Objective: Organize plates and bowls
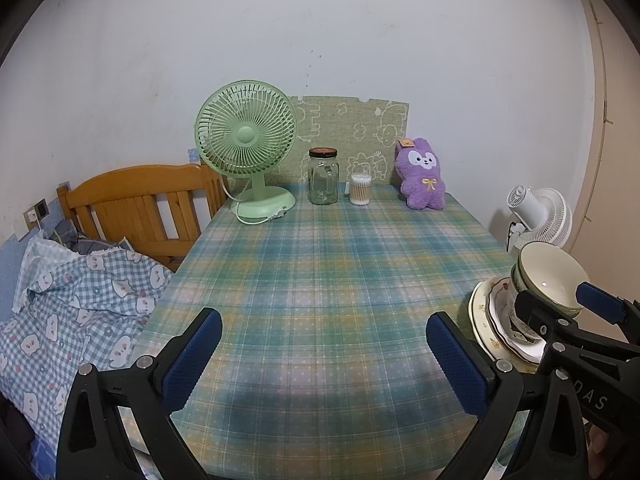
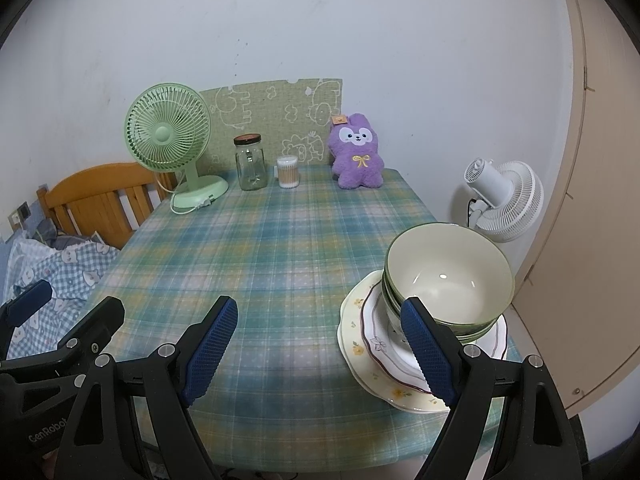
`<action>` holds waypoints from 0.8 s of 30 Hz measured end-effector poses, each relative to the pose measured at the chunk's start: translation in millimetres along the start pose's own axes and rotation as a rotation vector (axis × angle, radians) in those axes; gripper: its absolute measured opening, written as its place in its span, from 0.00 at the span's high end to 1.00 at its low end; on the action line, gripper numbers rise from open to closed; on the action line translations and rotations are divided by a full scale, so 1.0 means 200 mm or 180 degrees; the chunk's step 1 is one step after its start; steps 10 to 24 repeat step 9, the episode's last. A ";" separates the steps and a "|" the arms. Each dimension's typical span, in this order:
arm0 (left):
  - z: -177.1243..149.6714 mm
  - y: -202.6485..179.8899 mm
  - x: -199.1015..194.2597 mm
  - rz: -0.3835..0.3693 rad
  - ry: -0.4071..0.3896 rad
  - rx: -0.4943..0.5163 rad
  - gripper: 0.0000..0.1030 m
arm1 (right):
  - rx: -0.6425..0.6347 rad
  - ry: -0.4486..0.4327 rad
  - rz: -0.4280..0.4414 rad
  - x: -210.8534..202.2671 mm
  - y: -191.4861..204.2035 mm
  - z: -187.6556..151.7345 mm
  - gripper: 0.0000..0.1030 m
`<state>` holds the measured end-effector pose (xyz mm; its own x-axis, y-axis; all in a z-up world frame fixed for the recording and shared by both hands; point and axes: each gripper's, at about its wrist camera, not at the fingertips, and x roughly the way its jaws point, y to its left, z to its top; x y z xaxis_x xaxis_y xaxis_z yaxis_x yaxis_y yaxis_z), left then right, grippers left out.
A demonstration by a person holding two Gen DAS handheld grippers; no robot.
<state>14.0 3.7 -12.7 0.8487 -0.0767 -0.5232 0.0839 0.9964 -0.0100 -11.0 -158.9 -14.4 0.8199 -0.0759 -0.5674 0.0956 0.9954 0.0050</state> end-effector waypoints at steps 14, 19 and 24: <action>0.01 0.02 0.03 0.0012 0.0029 -0.0067 0.00 | 0.0029 0.0016 -0.0022 0.02 0.00 0.00 0.09; 0.01 0.02 0.03 0.0012 0.0029 -0.0067 0.00 | 0.0029 0.0016 -0.0022 0.02 0.00 0.00 0.09; 0.01 0.02 0.03 0.0012 0.0029 -0.0067 0.00 | 0.0029 0.0016 -0.0022 0.02 0.00 0.00 0.09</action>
